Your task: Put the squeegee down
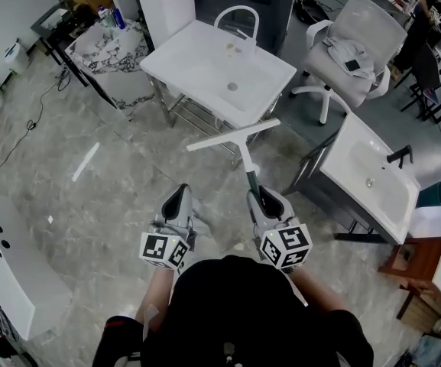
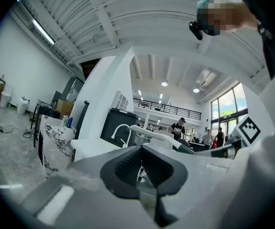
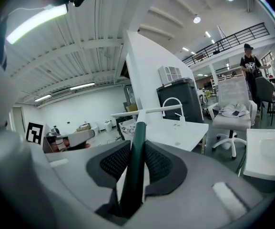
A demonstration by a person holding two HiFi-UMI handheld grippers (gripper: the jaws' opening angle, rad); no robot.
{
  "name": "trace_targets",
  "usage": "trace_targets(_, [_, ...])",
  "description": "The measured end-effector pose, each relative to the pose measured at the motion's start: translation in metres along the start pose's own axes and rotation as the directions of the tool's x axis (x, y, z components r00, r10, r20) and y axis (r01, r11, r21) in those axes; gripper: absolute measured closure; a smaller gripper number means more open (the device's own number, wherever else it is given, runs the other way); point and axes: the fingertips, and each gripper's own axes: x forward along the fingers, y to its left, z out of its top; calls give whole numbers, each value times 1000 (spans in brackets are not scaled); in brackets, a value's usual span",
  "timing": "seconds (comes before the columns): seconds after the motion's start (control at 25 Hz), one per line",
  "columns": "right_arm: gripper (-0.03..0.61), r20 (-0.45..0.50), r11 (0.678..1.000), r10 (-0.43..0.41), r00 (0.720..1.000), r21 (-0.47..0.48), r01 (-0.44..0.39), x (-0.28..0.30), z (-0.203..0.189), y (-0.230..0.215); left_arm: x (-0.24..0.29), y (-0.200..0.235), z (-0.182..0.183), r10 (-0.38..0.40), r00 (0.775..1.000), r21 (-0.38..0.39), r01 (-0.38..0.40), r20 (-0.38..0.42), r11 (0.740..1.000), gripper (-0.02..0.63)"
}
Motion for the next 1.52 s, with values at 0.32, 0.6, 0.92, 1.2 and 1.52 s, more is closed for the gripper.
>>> trace_targets(0.32, [479, 17, 1000, -28, 999, 10, 28, 63, 31, 4, 47, 54, 27, -18, 1000, 27, 18, 16, 999, 612])
trace_targets(0.6, [479, 3, 999, -39, 999, 12, 39, 131, 47, 6, 82, 107, 37, -32, 999, 17, 32, 13, 999, 612])
trace_targets(0.92, [479, 8, 999, -28, 1000, 25, 28, 216, 66, 34, 99, 181, 65, -36, 999, 52, 36, 12, 998, 612])
trace_targets(1.2, [479, 3, 1000, -6, 1000, 18, 6, 270, 69, 64, 102, 247, 80, 3, 1000, 66, -4, 10, 998, 612])
trace_targets(1.52, [479, -22, 999, -31, 999, 36, 32, 301, 79, 54, 123, 272, 87, 6, 1000, 48, -6, 2, 999, 612])
